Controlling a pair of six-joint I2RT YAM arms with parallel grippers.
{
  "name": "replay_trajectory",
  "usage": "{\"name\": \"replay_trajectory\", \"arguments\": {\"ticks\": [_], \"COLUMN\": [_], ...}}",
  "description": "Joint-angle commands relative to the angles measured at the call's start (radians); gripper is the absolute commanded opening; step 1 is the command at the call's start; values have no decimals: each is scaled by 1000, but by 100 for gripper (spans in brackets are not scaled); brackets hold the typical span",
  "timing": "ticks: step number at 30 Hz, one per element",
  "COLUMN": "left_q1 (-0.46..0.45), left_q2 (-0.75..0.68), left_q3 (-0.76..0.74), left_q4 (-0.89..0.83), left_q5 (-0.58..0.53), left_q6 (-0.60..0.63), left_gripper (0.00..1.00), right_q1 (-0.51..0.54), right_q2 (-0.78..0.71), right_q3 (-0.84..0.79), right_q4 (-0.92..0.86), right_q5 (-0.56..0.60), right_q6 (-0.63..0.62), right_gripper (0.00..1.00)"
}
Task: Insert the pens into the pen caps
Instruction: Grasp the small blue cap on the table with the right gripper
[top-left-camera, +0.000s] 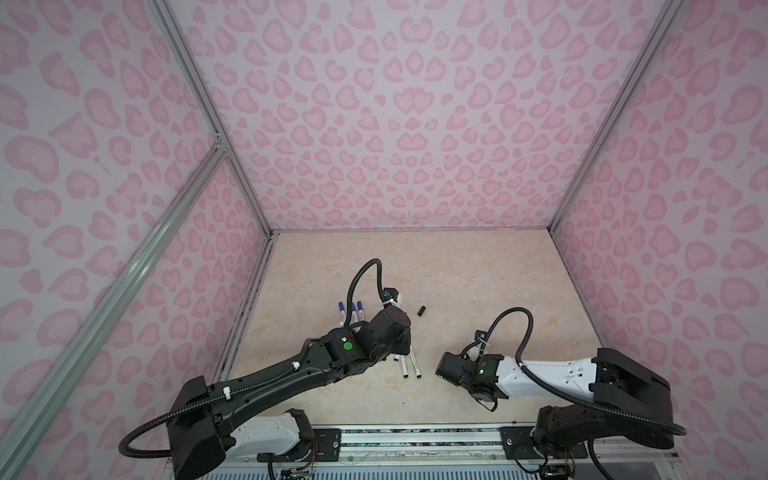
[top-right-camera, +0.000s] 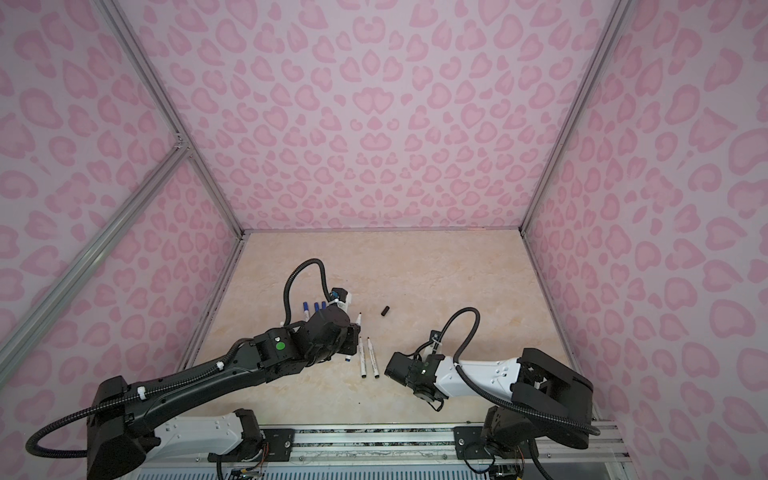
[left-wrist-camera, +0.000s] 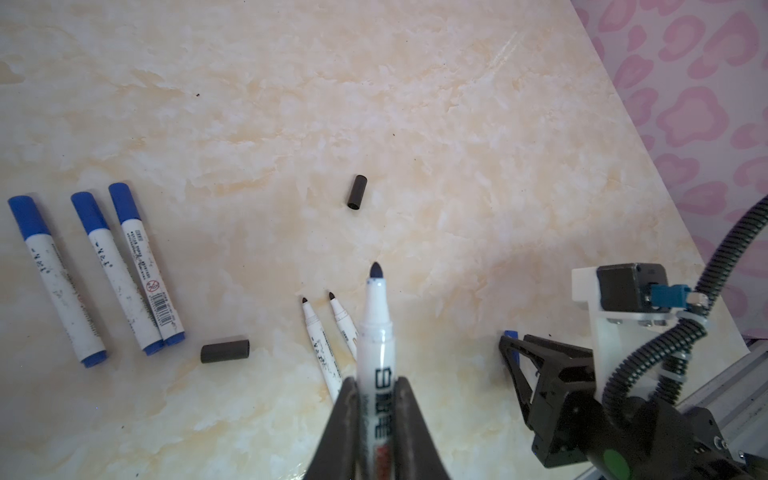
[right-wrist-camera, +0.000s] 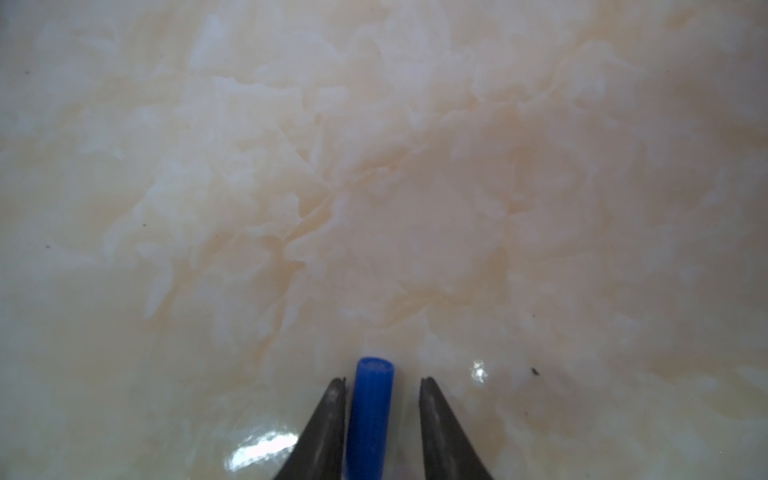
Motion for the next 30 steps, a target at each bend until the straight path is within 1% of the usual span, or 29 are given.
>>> {"name": "replay_trajectory", "arguments": {"ticks": [1, 9, 16, 22, 30], "left_q1": [1, 1, 1, 1, 1], "left_q2": [-4, -4, -8, -7, 2], "left_q3": [0, -1, -4, -2, 0], "left_q4": [-2, -3, -3, -5, -6], "left_q5": [-16, -25, -22, -26, -30], "left_q6": [-2, -1, 0, 6, 5], "left_gripper": [3, 3, 3, 3, 3], "right_q1": [-3, -3, -8, -7, -7], "right_q2": [12, -11, -21, -52, -76], "right_q3": [-5, -29, -52, -72, -77], "right_q4": [28, 50, 55, 74, 59], "right_q5": [4, -5, -13, -52, -50], "right_q6": [5, 14, 22, 13, 6], "right_gripper": [33, 26, 26, 26, 27]}}
